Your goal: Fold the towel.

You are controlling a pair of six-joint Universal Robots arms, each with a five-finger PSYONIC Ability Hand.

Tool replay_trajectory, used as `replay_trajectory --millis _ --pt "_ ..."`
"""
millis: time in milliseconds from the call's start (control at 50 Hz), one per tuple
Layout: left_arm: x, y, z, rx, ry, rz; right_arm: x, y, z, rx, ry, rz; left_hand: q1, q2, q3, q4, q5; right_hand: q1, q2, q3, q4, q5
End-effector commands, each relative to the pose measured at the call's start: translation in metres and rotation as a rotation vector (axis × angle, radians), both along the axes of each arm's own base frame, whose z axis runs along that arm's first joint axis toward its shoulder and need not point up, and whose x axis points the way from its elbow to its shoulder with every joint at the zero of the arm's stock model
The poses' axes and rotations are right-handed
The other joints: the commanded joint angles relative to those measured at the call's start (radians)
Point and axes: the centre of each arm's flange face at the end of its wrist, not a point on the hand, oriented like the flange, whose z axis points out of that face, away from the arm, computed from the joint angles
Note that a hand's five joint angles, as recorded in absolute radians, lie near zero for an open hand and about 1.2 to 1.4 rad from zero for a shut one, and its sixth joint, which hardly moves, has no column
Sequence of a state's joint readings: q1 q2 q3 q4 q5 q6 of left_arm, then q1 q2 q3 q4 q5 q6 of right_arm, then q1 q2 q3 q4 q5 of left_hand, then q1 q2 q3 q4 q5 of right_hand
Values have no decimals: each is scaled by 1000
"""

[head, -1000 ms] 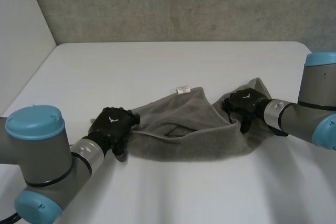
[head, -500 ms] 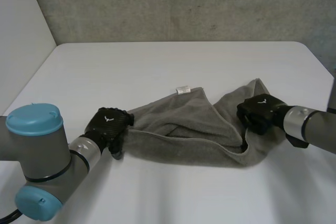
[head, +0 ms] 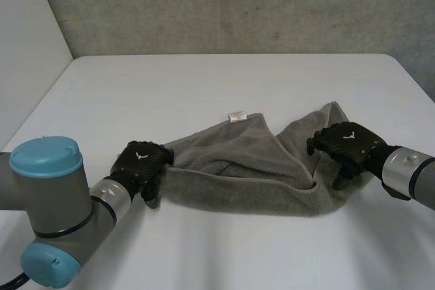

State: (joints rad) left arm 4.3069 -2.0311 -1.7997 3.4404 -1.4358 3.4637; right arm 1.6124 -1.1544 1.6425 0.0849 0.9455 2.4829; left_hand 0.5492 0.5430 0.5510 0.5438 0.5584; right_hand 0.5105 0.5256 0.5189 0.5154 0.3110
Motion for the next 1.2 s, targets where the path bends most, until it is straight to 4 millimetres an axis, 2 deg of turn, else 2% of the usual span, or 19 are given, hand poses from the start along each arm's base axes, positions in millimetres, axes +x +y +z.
replay_trajectory --millis 20,300,500,720,840,880,900,920,1020,1200 --pt "0 -1 0 -15 6 0 3 6 -3 -21 38 48 -57 -51 -59 -51 -241 -26 -41 -35 -31 -1" --pt "-1 -1 0 -16 7 -1 5 12 -10 2 58 62 -60 -54 -61 -54 -243 62 47 53 57 87" --pt "-1 -1 -3 -9 4 -2 9 24 -13 80 55 90 -51 -45 -53 -46 -235 246 231 238 242 272" --pt "-2 -4 -5 -6 3 -1 11 33 -21 128 78 149 -45 -39 -47 -40 -229 255 240 247 251 281" --pt "-2 -4 -7 -3 6 -3 10 31 -21 128 77 144 75 81 73 80 -109 408 393 400 403 433" --pt "-2 -4 -7 -3 6 -3 8 27 -20 125 70 130 142 148 140 148 -42 730 714 721 725 755" --pt "-3 -4 -7 -6 7 -4 8 27 -20 125 70 130 189 196 188 195 6 731 716 723 726 756" --pt "-3 -4 -7 -6 7 -4 9 27 -19 121 71 131 190 196 188 195 6 874 858 865 869 899" --pt "-4 -7 -5 -29 19 -4 8 24 -15 114 60 113 207 214 206 213 24 886 871 877 881 911" --pt "-9 -14 2 -64 43 -17 4 6 -1 90 -62 -5 213 220 212 219 30 886 871 877 881 911"
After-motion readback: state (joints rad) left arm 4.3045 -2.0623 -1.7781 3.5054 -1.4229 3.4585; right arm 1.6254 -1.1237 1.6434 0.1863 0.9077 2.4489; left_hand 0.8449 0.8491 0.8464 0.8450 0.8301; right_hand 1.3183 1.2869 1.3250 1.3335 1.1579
